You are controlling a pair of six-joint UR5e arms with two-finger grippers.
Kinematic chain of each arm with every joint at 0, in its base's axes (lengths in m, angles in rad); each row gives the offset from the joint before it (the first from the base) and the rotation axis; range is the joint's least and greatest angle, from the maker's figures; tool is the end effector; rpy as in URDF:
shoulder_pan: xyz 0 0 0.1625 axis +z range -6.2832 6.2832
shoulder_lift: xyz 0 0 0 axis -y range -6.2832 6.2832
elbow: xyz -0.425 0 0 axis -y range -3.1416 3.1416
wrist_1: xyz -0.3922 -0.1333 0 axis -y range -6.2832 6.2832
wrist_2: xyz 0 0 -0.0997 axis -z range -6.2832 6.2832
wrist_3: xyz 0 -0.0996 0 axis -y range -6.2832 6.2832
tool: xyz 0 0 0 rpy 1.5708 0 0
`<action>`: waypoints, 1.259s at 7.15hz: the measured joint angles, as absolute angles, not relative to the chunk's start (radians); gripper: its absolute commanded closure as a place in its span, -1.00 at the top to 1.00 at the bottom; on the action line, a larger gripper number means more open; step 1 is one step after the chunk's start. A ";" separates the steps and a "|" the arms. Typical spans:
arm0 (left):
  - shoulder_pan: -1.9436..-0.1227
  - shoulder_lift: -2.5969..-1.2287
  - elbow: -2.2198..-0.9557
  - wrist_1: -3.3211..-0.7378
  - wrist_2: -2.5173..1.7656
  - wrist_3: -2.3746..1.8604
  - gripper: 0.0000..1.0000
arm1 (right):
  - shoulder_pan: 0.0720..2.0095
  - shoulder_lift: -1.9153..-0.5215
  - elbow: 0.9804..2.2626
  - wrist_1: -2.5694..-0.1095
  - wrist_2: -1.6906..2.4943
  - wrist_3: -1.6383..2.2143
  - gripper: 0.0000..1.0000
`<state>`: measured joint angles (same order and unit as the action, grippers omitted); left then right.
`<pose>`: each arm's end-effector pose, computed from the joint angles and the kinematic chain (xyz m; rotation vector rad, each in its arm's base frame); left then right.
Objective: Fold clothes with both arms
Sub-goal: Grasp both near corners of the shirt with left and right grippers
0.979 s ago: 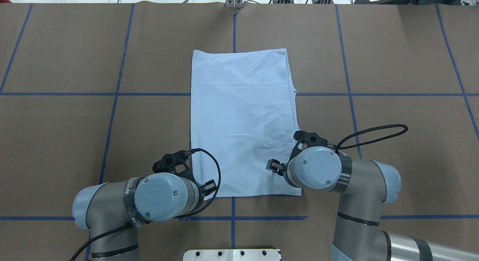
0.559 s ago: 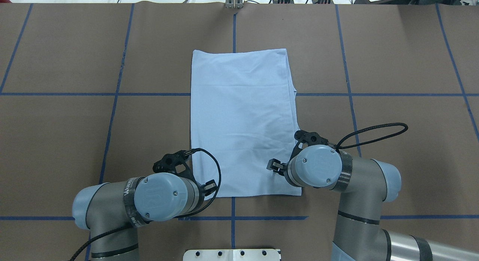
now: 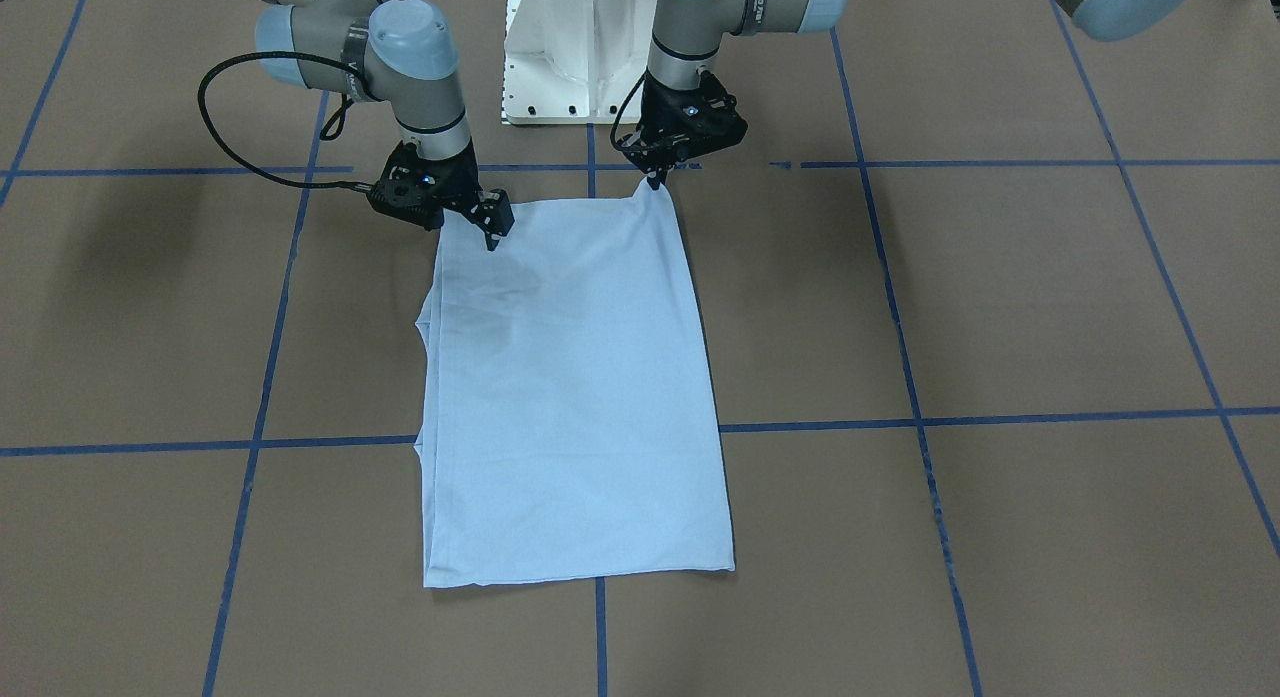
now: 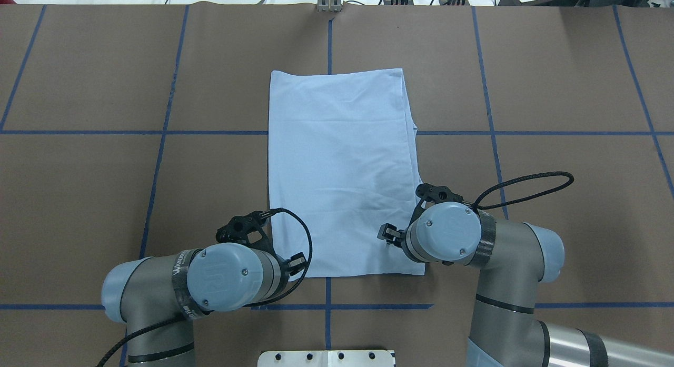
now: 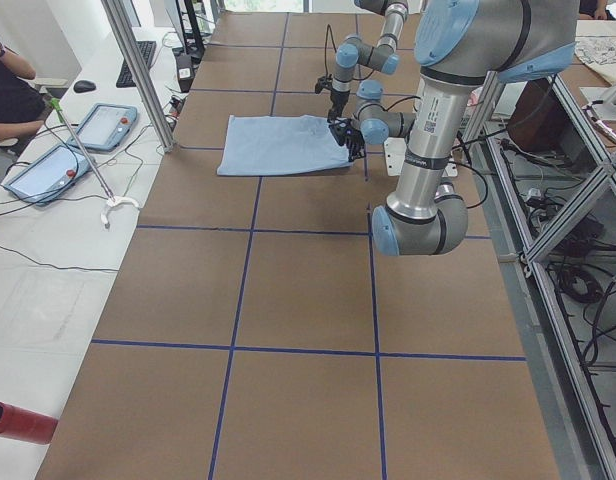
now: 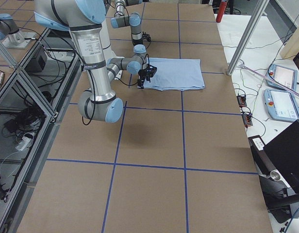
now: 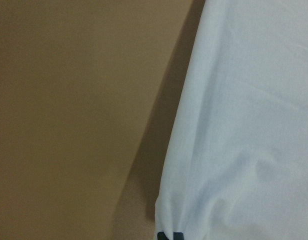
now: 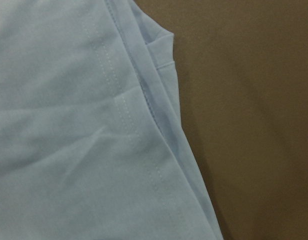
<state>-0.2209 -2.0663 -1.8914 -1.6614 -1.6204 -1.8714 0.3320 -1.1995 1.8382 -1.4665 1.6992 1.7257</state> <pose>0.5676 -0.2590 0.2335 -0.0830 0.9128 -0.4624 -0.5368 -0.3126 0.3300 -0.0568 -0.7556 0.4159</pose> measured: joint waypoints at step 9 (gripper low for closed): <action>-0.221 -2.066 -1.892 -1.662 -1.621 -1.871 -1.00 | 0.335 -1.201 1.837 -1.467 1.719 1.726 -0.98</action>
